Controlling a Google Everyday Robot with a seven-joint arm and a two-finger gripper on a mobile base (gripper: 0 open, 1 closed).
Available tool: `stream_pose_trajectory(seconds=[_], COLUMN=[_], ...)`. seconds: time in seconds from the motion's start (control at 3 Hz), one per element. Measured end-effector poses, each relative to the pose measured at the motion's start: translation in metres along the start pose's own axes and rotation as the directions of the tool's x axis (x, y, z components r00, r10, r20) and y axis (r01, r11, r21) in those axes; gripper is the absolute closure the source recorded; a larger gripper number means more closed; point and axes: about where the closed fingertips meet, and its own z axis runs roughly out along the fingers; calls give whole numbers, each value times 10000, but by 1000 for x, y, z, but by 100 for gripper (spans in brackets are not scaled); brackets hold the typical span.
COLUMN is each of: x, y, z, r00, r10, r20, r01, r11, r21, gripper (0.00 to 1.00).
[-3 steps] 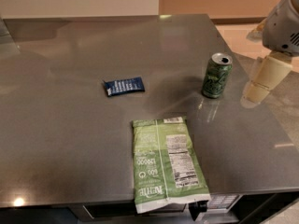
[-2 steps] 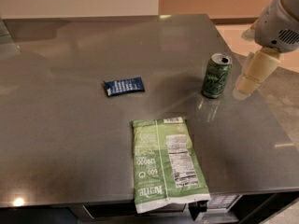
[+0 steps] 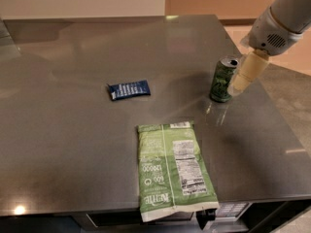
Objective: Move green can near rxbar blueberry
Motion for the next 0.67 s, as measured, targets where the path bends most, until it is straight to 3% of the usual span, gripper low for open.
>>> stream_pose_trajectory(seconds=[0.33, 0.67], x=[-2, -1], y=[-11, -17], z=[22, 34], r00=[9996, 9989], r10=[264, 457], r20=[63, 70], r01=[-263, -454], r11=[9994, 9983], r21=[-228, -367], gripper=[0, 16])
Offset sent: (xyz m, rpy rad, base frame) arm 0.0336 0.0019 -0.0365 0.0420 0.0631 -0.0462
